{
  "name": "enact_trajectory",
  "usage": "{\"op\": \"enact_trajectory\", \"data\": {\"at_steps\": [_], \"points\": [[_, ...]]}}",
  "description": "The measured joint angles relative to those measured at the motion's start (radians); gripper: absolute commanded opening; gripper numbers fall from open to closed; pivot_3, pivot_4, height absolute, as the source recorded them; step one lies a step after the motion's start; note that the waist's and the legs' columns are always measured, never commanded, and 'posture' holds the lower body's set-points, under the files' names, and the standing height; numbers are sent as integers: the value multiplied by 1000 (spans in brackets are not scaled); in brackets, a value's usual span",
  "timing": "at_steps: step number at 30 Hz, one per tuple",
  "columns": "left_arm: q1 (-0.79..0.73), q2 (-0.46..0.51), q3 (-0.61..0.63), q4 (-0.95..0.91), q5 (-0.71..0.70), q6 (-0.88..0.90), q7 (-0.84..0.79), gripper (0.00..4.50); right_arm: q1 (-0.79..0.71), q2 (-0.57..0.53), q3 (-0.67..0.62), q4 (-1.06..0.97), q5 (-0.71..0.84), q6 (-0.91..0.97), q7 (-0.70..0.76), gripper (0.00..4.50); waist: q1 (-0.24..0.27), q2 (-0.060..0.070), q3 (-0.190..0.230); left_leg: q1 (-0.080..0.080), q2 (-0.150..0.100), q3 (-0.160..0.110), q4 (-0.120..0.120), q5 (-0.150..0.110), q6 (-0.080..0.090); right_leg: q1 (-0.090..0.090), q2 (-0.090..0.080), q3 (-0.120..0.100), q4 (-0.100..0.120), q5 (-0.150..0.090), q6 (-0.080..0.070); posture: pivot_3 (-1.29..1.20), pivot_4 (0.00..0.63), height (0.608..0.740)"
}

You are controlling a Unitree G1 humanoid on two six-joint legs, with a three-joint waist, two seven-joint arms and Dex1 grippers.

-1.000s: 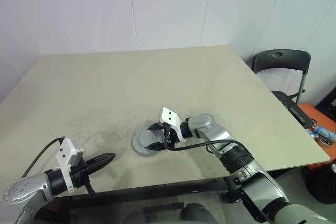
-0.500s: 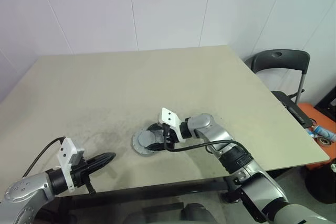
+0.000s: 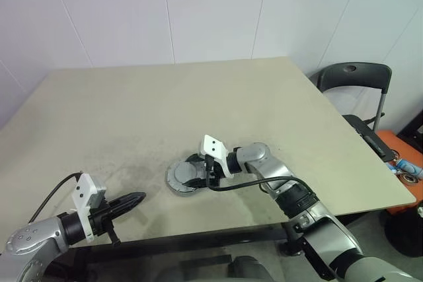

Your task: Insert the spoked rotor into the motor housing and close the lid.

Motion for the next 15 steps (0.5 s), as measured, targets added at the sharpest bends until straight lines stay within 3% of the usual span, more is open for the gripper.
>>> {"op": "enact_trajectory", "data": {"at_steps": [15], "points": [[-2,0,-2,1,13,0,-4,0,2,-7,4,0,-4,-12,9,3552,2,0,0,0,0,0,0,0,0,0,0,0,0,0,0,0,0,740]]}}
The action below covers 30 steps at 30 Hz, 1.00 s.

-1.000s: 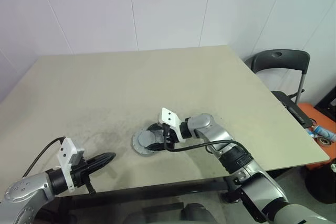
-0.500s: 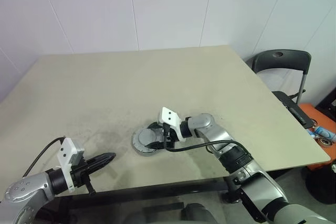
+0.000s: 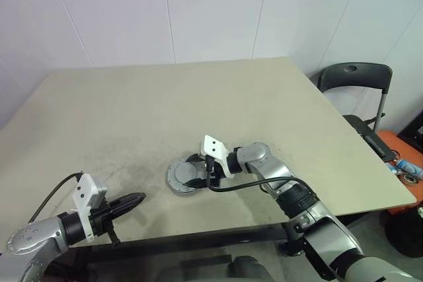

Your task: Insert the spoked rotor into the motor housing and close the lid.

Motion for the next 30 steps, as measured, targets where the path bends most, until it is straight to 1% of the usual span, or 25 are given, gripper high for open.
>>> {"op": "enact_trajectory", "data": {"at_steps": [20,30], "points": [[-18,0,-7,2,1,0,0,0,-16,-21,5,0,-7,-2,26,3552,14,0,0,0,0,0,0,0,0,0,0,0,0,0,0,0,0,740],[-18,-3,-10,4,1,0,3,0,-23,-26,4,-31,-3,63,28,3552,22,0,0,0,0,0,0,0,0,0,0,0,0,0,0,0,0,740]]}}
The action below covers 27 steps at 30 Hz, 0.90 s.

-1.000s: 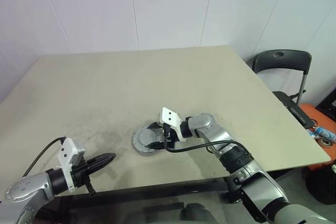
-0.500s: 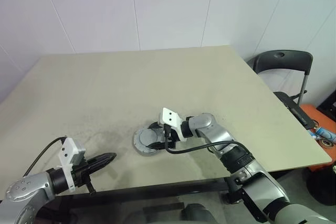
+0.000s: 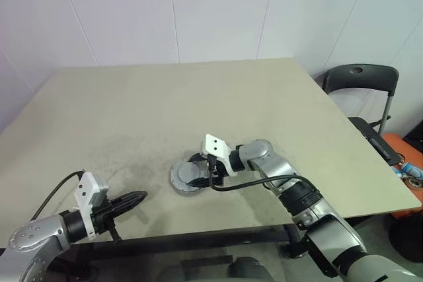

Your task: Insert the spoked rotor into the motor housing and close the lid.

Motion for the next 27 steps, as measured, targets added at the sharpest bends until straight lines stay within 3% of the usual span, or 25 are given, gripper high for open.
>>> {"op": "enact_trajectory", "data": {"at_steps": [14,27], "points": [[-7,-2,-3,5,1,0,4,0,-2,21,-39,-20,68,108,-2,3552,0,0,0,-2,0,0,0,0,0,-2,0,0,0,0,0,0,0,740],[-14,-2,-4,14,2,0,2,0,-3,-6,-2,-23,30,36,0,3552,0,0,0,-2,0,0,0,0,0,-2,0,0,0,0,0,0,0,740]]}}
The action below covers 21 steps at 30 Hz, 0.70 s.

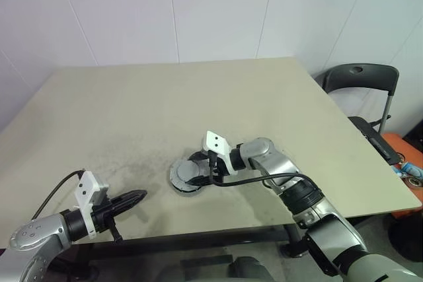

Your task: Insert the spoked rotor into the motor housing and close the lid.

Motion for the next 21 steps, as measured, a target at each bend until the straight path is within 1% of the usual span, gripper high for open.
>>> {"op": "enact_trajectory", "data": {"at_steps": [21], "points": [[-2,0,-1,0,1,0,0,0,6,-4,5,22,-8,-31,-2,3552,0,0,0,1,0,0,0,0,0,0,0,0,0,0,0,0,0,740]]}}
